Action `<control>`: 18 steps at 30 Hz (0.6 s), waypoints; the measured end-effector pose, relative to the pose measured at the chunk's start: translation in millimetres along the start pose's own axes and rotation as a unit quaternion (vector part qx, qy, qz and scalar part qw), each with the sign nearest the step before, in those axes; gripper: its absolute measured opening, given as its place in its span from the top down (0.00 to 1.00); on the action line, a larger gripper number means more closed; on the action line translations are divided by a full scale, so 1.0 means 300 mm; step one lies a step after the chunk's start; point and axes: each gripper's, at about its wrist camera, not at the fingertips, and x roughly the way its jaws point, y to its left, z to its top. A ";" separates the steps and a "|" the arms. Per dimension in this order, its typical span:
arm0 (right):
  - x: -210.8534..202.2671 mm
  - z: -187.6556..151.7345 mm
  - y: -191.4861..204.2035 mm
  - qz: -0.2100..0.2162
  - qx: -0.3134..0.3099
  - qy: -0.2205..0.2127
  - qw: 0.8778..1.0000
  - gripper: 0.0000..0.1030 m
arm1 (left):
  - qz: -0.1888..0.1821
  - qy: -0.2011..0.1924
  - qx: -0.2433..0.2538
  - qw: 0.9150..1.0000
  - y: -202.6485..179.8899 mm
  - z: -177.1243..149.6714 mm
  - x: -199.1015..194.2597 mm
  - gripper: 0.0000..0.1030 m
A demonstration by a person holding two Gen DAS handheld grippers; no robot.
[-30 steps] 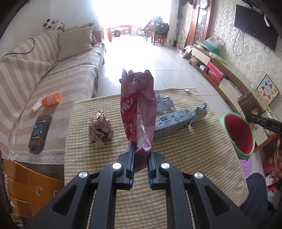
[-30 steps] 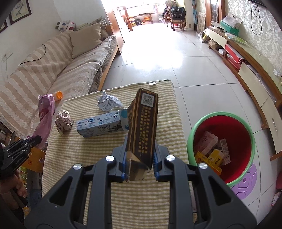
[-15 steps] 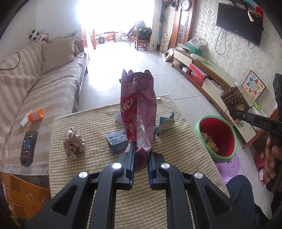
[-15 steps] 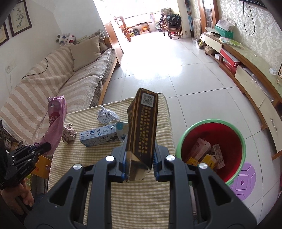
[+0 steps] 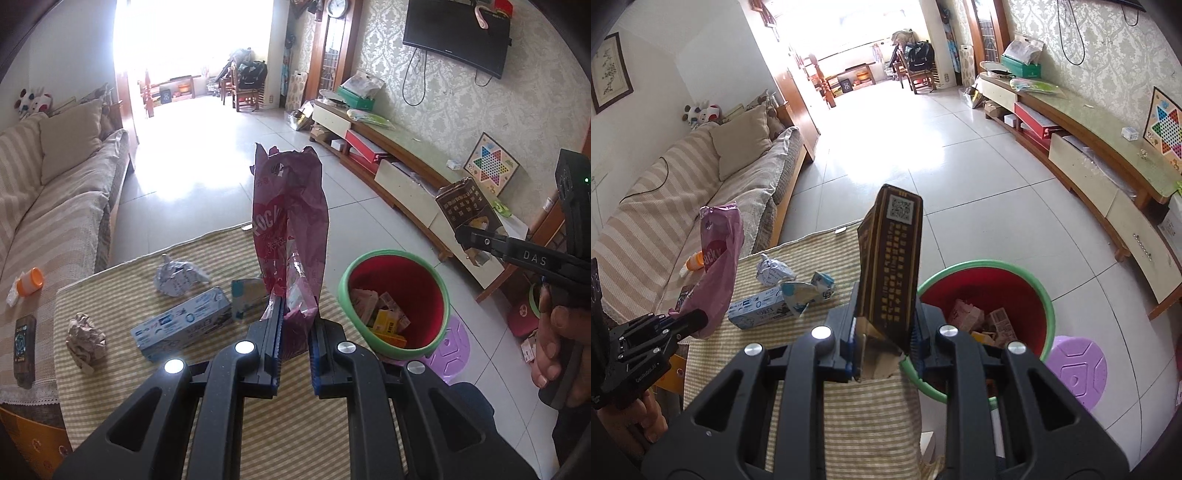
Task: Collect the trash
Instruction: 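Carry the brown packet with the right tool over the bucket while the left tool carries the pink bag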
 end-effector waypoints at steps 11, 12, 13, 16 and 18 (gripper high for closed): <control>-0.047 0.007 -0.234 -0.025 0.045 -0.010 0.999 0.78 | -0.068 0.020 0.028 0.997 -0.236 0.083 0.149 0.91; -0.049 0.010 -0.254 -0.025 0.049 -0.011 0.998 0.78 | -0.073 0.022 0.029 0.997 -0.253 0.088 0.161 0.91; -0.052 0.013 -0.273 -0.026 0.053 -0.012 0.998 0.78 | -0.079 0.024 0.031 0.996 -0.270 0.091 0.173 0.91; -0.056 0.012 -0.314 -0.029 0.061 -0.014 0.998 0.78 | -0.092 0.031 0.032 0.995 -0.314 0.094 0.209 0.91; -0.053 0.013 -0.337 -0.030 0.066 -0.013 0.997 0.78 | -0.099 0.035 0.034 0.994 -0.342 0.100 0.234 0.91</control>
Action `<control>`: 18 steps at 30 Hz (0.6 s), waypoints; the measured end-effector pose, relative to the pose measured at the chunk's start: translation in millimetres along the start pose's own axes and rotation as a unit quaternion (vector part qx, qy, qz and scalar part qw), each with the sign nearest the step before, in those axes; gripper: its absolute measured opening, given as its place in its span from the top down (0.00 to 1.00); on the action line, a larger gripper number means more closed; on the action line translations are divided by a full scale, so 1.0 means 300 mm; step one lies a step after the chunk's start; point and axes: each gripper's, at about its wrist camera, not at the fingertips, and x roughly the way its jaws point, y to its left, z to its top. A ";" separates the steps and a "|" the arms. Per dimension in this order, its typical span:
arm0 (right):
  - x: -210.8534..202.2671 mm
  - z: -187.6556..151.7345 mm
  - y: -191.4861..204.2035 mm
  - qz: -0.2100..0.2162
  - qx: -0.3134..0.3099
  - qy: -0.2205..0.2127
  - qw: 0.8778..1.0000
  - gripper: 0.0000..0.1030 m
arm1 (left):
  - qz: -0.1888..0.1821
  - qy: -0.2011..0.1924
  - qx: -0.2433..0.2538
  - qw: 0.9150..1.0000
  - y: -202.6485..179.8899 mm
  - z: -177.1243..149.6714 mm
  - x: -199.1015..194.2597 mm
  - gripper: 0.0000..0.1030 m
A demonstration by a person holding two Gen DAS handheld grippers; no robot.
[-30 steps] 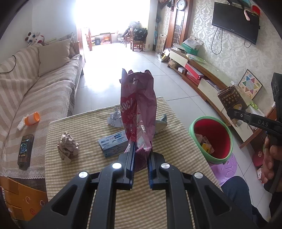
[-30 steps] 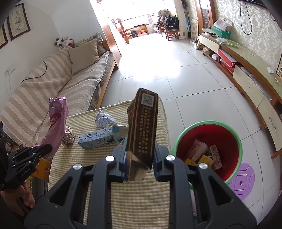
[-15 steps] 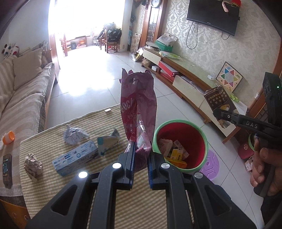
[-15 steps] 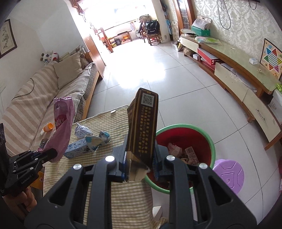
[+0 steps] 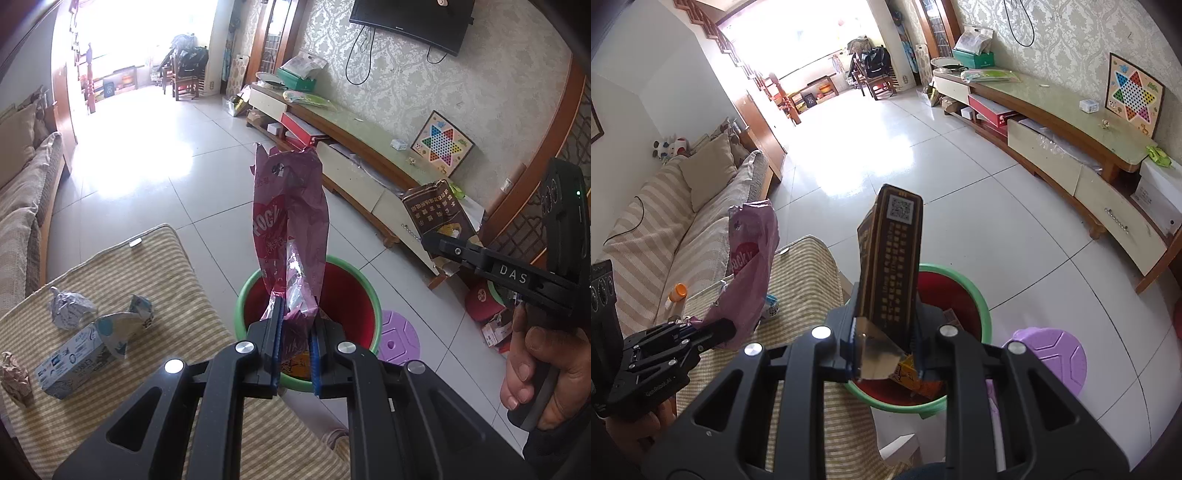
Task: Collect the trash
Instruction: 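Carry the brown packet with the right tool over the bucket while the left tool carries the pink bag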
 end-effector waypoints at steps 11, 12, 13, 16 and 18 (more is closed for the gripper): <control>0.037 -0.013 -0.052 0.000 0.014 0.009 1.000 0.78 | -0.013 0.017 0.014 1.000 -0.069 0.037 0.104 0.91; 0.041 -0.011 -0.056 0.000 0.015 0.010 1.000 0.78 | -0.014 0.019 0.014 1.000 -0.072 0.038 0.112 0.91; 0.045 -0.011 -0.057 0.000 0.015 0.010 1.000 0.78 | -0.015 0.021 0.014 1.000 -0.069 0.041 0.119 0.91; 0.060 -0.008 -0.052 0.000 0.017 0.013 1.000 0.78 | -0.019 0.027 0.014 0.999 -0.071 0.046 0.142 0.91; 0.070 -0.007 -0.054 0.000 0.018 0.015 1.000 0.78 | -0.023 0.034 0.014 0.999 -0.067 0.049 0.157 0.91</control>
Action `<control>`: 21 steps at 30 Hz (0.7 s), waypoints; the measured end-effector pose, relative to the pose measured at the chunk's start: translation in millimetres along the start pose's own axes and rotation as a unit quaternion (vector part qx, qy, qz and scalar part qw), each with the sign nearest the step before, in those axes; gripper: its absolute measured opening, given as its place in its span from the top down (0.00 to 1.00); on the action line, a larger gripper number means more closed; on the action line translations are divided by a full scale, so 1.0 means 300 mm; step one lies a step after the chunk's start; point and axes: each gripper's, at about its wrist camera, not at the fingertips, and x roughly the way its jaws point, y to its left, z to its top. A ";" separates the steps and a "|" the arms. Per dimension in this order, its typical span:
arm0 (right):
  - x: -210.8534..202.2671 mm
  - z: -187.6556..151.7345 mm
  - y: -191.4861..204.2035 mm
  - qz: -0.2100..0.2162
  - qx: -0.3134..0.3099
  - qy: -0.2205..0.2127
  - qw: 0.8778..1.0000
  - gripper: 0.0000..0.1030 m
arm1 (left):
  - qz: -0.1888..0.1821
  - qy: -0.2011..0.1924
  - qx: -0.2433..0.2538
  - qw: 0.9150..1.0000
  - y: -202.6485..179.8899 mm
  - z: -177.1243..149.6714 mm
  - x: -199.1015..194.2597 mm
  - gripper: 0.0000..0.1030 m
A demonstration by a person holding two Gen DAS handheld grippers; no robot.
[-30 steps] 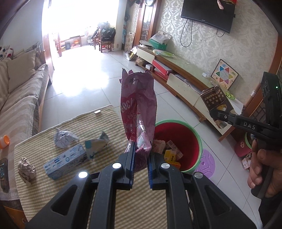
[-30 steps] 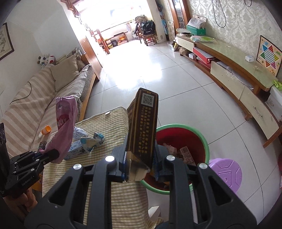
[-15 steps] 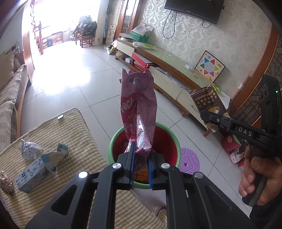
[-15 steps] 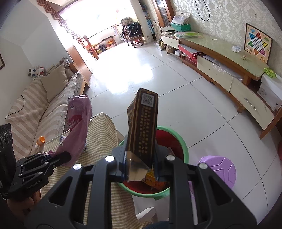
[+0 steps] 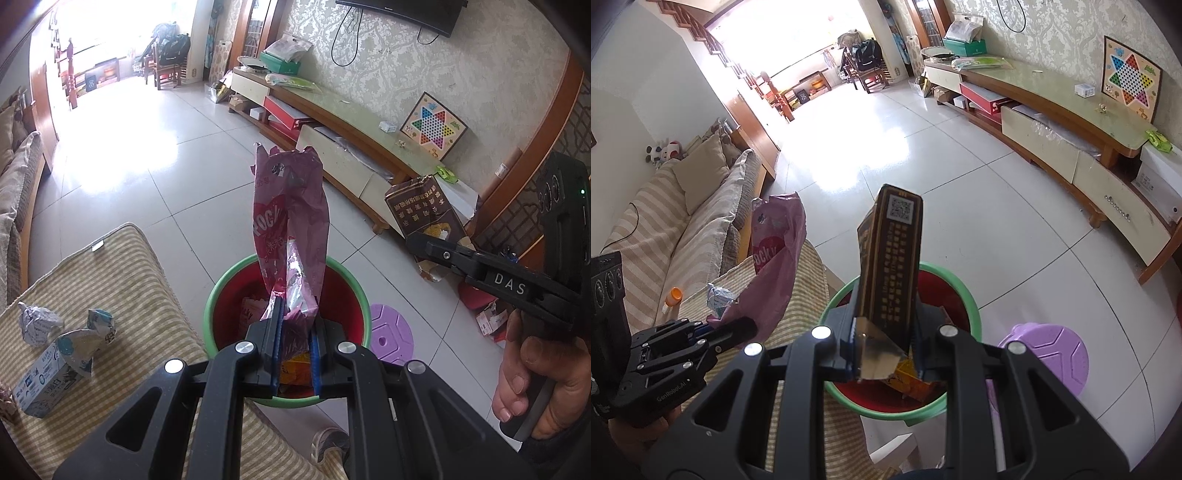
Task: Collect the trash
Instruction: 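Carry the brown packet with the right tool over the bucket while the left tool carries the pink bag, then open the right tool over the bucket while the left tool releases the pink bag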
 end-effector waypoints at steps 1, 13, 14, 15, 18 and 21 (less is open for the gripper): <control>0.004 0.001 -0.001 0.000 0.001 0.001 1.000 0.78 | 0.000 0.002 0.001 1.000 0.000 0.001 0.007 0.91; 0.054 -0.003 -0.003 0.000 -0.004 0.016 1.000 0.78 | -0.006 0.016 -0.012 1.000 0.023 -0.014 0.058 0.50; 0.057 -0.005 -0.001 0.000 -0.004 0.017 1.000 0.78 | -0.005 0.015 -0.018 1.000 0.030 -0.014 0.056 0.46; 0.061 -0.006 0.001 0.000 -0.005 0.018 1.000 0.78 | -0.005 0.013 -0.024 1.000 0.037 -0.014 0.052 0.35; 0.072 -0.007 0.011 0.002 -0.007 0.022 1.000 0.78 | 0.001 0.002 -0.037 0.999 0.054 -0.014 0.026 0.23; 0.083 -0.006 0.025 0.004 -0.011 0.027 1.000 0.78 | 0.019 -0.007 -0.047 0.999 0.079 -0.017 0.008 0.15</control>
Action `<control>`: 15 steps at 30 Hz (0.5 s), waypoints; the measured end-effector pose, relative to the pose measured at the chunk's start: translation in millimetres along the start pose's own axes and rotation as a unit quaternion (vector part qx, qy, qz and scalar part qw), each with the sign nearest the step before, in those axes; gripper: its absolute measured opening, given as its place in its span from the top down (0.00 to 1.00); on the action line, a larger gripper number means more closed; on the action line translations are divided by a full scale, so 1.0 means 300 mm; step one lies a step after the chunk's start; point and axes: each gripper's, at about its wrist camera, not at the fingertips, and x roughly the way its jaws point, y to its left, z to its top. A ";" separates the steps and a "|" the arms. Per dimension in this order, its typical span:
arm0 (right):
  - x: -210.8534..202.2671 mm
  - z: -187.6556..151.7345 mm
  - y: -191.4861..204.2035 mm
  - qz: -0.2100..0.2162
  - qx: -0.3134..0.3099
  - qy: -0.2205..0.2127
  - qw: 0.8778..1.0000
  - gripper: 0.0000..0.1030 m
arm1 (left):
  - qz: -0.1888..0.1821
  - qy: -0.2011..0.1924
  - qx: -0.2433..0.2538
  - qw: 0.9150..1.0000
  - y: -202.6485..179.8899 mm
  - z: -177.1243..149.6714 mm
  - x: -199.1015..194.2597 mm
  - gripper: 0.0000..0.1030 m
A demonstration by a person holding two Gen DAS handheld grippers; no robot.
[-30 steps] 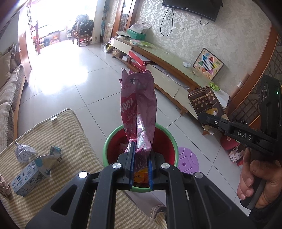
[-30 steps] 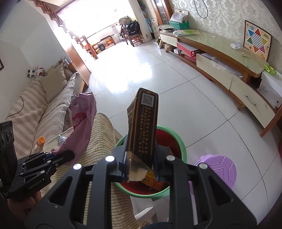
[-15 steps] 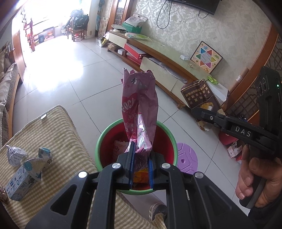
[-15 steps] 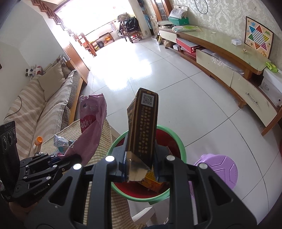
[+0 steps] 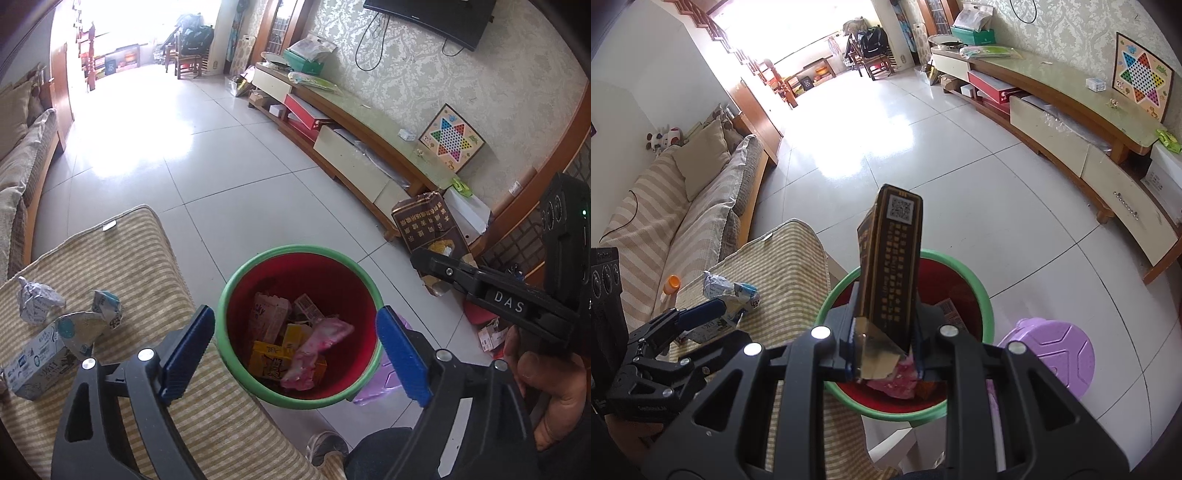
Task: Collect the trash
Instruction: 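Open the right tool over the bucket while the left tool releases the pink bag, then move both open tools back over the table toward the remaining trash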
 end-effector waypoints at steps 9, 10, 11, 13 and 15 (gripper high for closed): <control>-0.004 -0.028 0.050 -0.010 -0.006 -0.005 1.000 0.09 | 0.025 -0.008 -0.021 0.999 0.085 -0.034 -0.055 0.08; -0.005 -0.030 0.054 -0.015 -0.006 -0.006 1.000 0.05 | 0.028 -0.007 -0.024 0.999 0.099 -0.042 -0.061 0.08; -0.006 -0.032 0.060 -0.020 -0.006 -0.007 1.000 0.04 | 0.031 -0.008 -0.025 0.999 0.115 -0.051 -0.069 0.08; -0.005 -0.036 0.070 -0.031 -0.007 -0.004 1.000 0.04 | 0.037 -0.012 -0.029 0.999 0.141 -0.066 -0.094 0.08; -0.003 -0.040 0.084 -0.036 -0.006 0.000 0.999 0.04 | 0.044 -0.015 -0.035 0.998 0.171 -0.080 -0.121 0.08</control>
